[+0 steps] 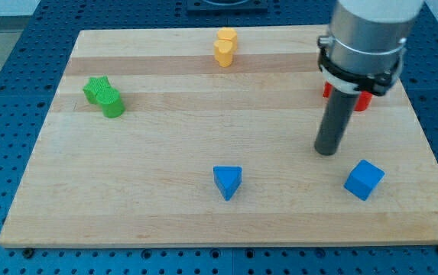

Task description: Slide blue cube to the bottom center

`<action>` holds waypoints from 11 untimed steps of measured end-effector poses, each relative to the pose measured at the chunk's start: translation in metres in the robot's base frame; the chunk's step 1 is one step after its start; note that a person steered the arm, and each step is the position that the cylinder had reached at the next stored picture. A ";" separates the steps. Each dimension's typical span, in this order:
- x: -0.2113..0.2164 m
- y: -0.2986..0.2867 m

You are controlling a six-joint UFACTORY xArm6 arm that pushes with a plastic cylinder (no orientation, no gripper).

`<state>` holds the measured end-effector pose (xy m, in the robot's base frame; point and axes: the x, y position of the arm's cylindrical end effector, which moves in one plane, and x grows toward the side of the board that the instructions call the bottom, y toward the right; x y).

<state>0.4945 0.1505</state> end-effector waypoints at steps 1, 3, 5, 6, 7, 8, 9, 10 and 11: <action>0.026 0.042; 0.025 0.064; 0.086 0.083; 0.079 0.071; 0.046 0.051; 0.034 0.023; 0.033 -0.014; 0.033 -0.049; 0.033 -0.080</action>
